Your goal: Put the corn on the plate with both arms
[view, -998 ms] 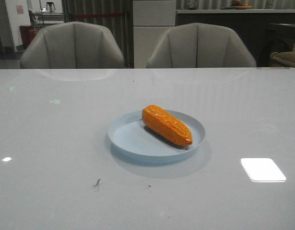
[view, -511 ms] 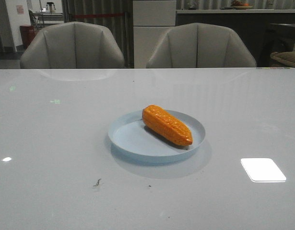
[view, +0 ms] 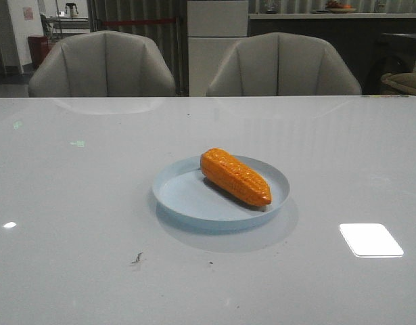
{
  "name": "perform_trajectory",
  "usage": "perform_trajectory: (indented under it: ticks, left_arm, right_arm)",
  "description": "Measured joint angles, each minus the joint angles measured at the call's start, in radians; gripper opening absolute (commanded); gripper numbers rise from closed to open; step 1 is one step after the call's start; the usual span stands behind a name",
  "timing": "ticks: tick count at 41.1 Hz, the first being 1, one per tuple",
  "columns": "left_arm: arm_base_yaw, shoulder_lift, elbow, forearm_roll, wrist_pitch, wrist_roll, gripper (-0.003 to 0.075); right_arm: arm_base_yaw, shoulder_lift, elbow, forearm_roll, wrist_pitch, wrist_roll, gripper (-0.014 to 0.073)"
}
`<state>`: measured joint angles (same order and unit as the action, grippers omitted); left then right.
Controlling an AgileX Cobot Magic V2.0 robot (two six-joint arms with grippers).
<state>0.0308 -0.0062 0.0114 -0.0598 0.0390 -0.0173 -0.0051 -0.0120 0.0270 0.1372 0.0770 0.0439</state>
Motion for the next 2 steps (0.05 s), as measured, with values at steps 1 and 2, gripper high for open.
perform_trajectory:
  ticks: [1,2]
  left_arm:
    - [0.0,0.0,0.0,0.0,0.0,0.0,0.0094]
    - [0.0,0.0,0.0,0.0,0.0,0.0,0.0094]
  right_arm:
    - [0.0,0.0,0.0,0.0,0.0,0.0,0.0046]
    - [0.0,0.0,0.0,0.0,0.0,0.0,0.0046]
